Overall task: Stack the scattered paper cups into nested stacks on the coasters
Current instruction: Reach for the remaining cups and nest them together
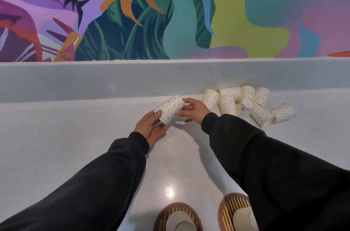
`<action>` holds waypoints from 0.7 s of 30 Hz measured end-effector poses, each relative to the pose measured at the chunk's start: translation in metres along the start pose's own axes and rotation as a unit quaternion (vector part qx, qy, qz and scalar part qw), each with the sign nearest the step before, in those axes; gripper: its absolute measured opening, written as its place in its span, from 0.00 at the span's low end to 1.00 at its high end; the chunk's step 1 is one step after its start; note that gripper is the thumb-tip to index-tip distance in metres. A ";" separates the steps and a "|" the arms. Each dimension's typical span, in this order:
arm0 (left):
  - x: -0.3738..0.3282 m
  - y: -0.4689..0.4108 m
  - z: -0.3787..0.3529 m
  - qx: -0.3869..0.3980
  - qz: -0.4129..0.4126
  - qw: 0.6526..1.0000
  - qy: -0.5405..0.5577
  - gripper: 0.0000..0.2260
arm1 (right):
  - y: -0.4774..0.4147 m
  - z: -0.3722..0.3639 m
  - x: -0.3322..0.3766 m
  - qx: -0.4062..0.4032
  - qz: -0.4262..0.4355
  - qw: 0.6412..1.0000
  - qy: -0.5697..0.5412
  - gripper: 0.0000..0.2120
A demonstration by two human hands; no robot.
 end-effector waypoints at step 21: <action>-0.008 0.009 0.035 -0.028 0.007 0.999 0.029 0.15 | -0.035 0.062 0.048 -0.090 0.208 0.853 0.470 0.24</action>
Point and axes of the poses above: each hand's wrist, its own y-axis away from the middle knuckle, its own z-axis out of the back of the hand, x = y × z, the point moved 8 cm from there along -y, towards the middle knuckle, and after that the axes turned 4 degrees about -x, right-handed, at the moved point
